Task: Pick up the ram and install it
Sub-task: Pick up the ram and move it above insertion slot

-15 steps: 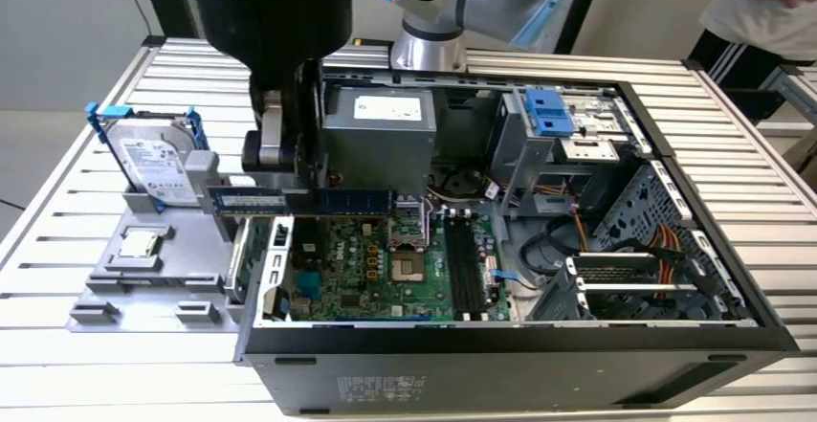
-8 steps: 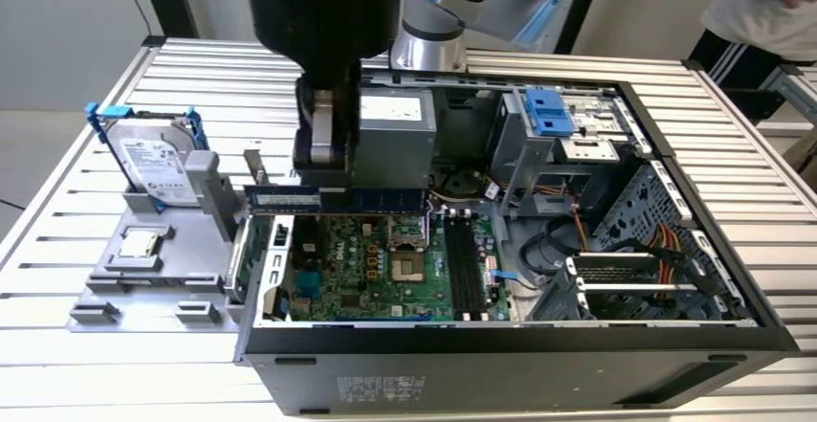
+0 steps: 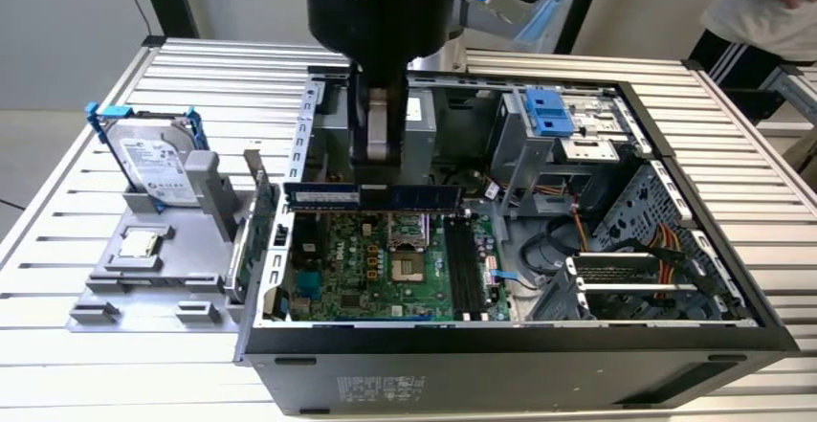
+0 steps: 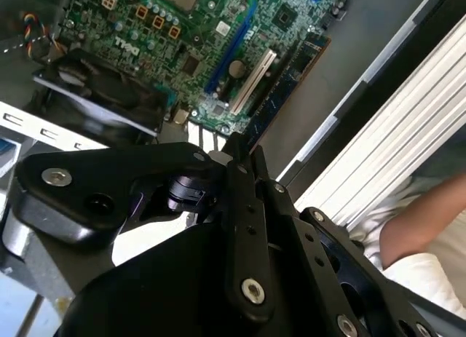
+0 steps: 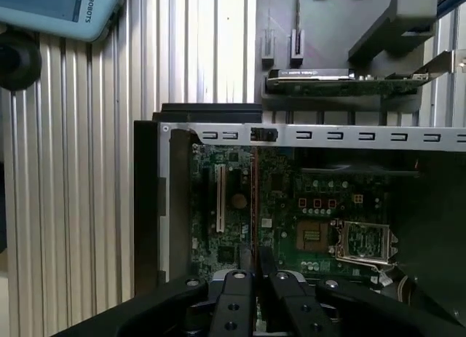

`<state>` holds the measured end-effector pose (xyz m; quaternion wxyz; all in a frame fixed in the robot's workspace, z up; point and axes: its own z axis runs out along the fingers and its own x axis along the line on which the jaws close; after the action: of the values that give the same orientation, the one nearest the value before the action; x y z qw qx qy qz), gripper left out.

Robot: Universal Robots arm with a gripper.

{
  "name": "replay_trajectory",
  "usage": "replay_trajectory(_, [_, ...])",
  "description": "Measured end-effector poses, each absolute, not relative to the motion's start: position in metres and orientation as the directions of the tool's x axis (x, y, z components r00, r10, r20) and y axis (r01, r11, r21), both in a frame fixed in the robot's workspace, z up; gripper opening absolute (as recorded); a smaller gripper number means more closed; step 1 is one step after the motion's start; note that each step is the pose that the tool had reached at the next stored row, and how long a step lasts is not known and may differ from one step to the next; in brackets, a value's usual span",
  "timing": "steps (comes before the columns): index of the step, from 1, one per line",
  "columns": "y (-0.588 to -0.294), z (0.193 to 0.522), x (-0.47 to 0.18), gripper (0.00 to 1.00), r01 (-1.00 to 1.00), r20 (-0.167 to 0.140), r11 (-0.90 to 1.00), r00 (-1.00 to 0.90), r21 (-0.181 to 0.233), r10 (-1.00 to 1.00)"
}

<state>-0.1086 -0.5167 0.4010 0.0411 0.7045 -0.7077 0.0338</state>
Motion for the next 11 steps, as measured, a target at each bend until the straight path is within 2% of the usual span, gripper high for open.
replay_trajectory(11, [-0.515, 0.401, -0.077, 0.0, -1.0, 0.106, 0.005, -0.004, 0.011, -0.994])
